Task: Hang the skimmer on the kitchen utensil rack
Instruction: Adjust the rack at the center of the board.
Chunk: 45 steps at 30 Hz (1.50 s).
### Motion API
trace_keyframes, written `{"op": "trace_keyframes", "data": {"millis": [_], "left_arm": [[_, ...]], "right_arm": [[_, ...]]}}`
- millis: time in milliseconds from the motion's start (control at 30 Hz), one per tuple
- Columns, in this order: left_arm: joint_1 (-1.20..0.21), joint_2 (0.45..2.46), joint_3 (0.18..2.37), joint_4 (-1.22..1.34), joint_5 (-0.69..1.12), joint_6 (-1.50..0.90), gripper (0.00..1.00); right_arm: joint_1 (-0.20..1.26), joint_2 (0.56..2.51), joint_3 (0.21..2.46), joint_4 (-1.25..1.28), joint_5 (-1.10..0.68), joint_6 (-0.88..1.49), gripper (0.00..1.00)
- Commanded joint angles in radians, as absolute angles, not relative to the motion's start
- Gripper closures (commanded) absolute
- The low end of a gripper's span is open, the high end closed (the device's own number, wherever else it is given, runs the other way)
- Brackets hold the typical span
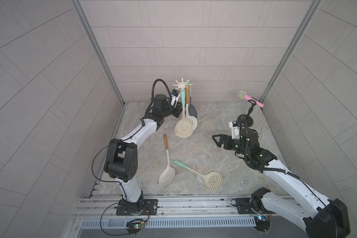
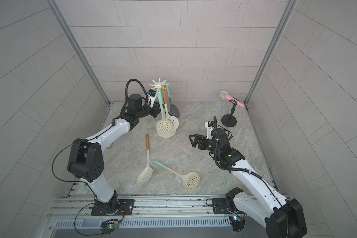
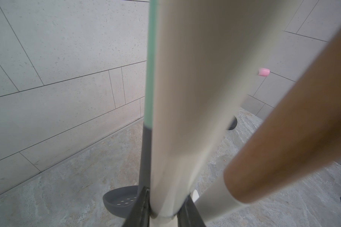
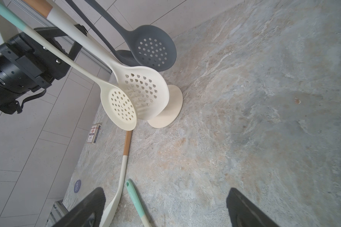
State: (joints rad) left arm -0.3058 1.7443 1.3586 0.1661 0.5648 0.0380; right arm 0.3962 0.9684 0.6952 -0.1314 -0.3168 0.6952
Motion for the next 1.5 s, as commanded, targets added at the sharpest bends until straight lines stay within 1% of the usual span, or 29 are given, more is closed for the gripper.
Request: {"op": "trace_keyframes", "data": {"millis": [0,133,267,367,467,667,900,1033,1300,1433,1467], "left_arm": [[-0.322,1.677,1.353,0.192,0.539,0.005,0.91],[-0.348,1.660,1.350,0.180,0.486,0.013,0.93],[-0.402,1.653,1.357,0.148,0.345,0.043,0.95],[-0.442,1.649,1.355,0.132,0.204,0.032,1.00],[-0.471,1.645,1.343,0.131,0.106,0.015,1.00],[-0.498,1.638,1.284,0.165,-0.031,-0.052,1.00],[-0.524,1.634,1.252,0.172,-0.096,-0.099,1.00],[-0.525,1.637,1.273,0.124,-0.118,-0.138,1.00],[-0.525,1.638,1.288,0.079,-0.115,-0.186,1.00],[-0.525,1.630,1.263,0.071,-0.099,-0.169,0.96],[-0.525,1.625,1.249,0.076,-0.100,-0.165,0.94]], "right_arm": [[0.393,0.946,0.678,-0.126,-0.311,0.712,0.03],[0.392,0.938,0.675,-0.126,-0.306,0.718,0.03],[0.393,0.939,0.678,-0.126,-0.301,0.718,0.03],[0.393,0.941,0.681,-0.126,-0.296,0.719,0.04],[0.393,0.944,0.683,-0.123,-0.292,0.722,0.04],[0.394,0.955,0.683,-0.119,-0.291,0.727,0.04],[0.396,0.985,0.686,-0.097,-0.302,0.737,0.05],[0.399,0.994,0.686,-0.090,-0.303,0.742,0.05],[0.407,0.986,0.693,-0.114,-0.295,0.740,0.04],[0.410,0.980,0.695,-0.120,-0.293,0.737,0.03],[0.411,0.980,0.695,-0.118,-0.292,0.736,0.03]]}}
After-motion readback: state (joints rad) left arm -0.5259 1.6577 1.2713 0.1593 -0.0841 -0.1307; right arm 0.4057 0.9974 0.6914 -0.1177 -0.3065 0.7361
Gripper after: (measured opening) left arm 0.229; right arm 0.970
